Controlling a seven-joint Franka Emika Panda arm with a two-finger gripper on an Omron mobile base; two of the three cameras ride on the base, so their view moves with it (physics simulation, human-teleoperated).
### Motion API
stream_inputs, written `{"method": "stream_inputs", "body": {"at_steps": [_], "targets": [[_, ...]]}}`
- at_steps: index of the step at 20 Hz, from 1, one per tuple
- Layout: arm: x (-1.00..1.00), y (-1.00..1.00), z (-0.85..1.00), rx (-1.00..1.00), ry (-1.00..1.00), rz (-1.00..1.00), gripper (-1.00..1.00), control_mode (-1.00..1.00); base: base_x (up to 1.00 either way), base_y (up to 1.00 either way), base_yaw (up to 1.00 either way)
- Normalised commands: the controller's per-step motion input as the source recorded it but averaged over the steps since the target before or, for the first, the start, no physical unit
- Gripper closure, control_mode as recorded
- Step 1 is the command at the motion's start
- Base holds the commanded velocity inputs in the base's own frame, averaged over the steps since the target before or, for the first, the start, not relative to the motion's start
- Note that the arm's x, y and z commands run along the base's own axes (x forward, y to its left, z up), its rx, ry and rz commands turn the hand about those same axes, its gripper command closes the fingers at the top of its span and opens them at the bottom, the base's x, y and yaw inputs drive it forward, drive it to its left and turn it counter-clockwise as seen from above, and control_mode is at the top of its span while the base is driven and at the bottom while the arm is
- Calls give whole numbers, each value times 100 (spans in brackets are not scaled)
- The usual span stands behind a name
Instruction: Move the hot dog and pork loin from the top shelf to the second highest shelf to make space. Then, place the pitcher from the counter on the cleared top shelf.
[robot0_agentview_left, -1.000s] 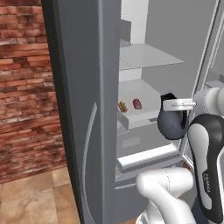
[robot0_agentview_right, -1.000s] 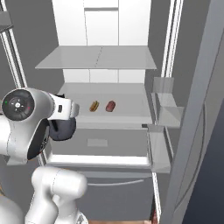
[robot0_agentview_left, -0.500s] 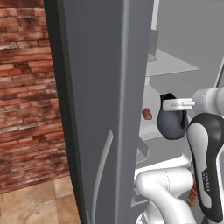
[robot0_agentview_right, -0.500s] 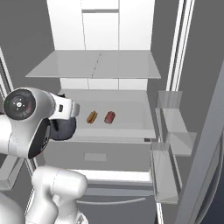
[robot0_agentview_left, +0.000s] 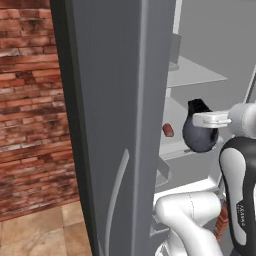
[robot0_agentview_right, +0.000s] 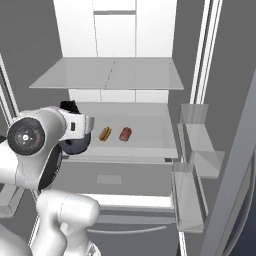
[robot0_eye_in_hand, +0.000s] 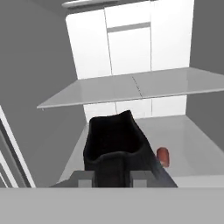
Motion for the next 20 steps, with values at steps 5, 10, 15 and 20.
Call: {"method": "stream_inputs", "body": {"at_steps": [5,10,15,20], "targets": [[0,0,36,0,-24,2,100,-100,0,0,0],[0,0,58,0,-14,2,100,-100,0,0,0],[17,0,61,5,-5,0,100,-100,0,0,0],[34,0,53,7,0,0,100,-100,0,0,0]]}}
